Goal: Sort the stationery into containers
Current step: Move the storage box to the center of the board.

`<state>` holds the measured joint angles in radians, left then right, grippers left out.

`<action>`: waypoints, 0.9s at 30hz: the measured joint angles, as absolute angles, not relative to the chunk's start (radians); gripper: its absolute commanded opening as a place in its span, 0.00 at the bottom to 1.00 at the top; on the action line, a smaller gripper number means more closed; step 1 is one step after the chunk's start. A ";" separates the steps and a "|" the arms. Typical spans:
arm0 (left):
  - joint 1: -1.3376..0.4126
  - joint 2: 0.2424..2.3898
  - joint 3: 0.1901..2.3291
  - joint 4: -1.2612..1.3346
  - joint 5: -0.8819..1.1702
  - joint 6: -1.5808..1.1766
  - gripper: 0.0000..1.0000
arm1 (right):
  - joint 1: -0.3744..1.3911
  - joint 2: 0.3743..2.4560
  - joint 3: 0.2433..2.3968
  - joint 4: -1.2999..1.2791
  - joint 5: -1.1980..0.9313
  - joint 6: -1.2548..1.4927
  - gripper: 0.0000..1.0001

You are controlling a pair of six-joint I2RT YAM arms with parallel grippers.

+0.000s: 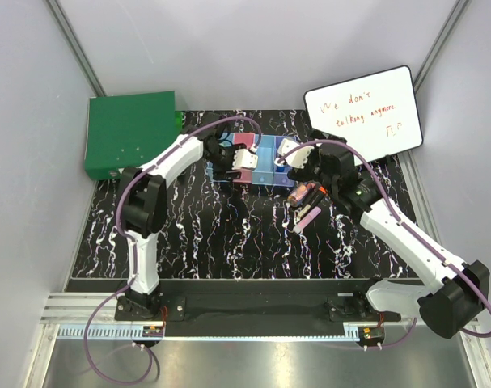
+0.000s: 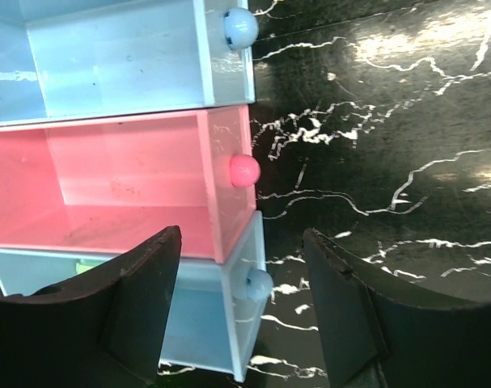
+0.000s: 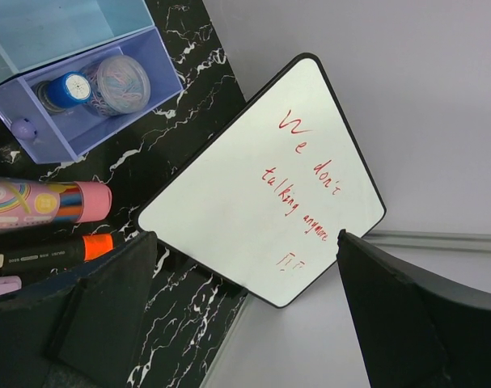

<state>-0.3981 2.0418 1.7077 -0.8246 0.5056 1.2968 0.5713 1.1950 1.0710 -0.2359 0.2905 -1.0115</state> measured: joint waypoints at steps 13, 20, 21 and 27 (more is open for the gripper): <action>-0.398 2.146 1.772 -0.838 0.512 1.320 0.42 | 0.563 1.195 1.071 -0.236 0.287 -1.009 0.99; -0.404 2.163 1.777 -0.820 0.512 1.322 0.00 | 0.562 1.195 1.071 -0.236 0.279 -1.008 0.99; -0.405 2.163 1.778 -0.828 0.511 1.312 0.00 | 0.562 1.195 1.071 -0.236 0.277 -1.006 0.99; -0.407 2.163 1.779 -0.833 0.508 1.323 0.01 | 0.562 1.195 1.071 -0.236 0.270 -0.998 0.99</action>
